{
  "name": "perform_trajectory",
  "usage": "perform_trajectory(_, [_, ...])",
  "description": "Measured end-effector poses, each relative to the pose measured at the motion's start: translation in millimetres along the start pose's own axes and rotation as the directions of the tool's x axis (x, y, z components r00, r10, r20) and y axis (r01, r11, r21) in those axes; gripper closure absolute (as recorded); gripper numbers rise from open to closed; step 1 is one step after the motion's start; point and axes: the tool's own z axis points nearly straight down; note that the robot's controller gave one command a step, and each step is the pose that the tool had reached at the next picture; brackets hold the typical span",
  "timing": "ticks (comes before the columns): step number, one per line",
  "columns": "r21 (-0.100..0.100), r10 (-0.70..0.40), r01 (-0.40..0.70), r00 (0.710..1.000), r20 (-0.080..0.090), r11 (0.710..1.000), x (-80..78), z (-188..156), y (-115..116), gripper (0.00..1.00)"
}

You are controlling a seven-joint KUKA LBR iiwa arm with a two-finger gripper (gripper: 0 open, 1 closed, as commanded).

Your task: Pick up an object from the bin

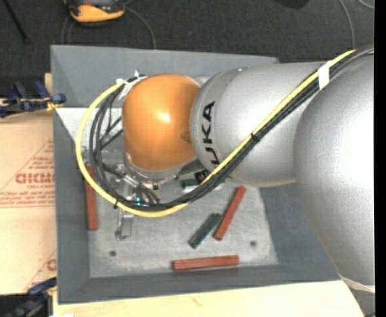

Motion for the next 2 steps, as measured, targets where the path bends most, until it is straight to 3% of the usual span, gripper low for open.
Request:
perform_trajectory(1, [0.002, -0.036, 0.036, 0.999, 0.002, 0.999, -35.8, -41, -3, 0.00])
perform_trajectory(2, [-0.002, -0.057, 0.057, 0.998, 0.015, 0.998, -45.5, -11, -17, 0.00])
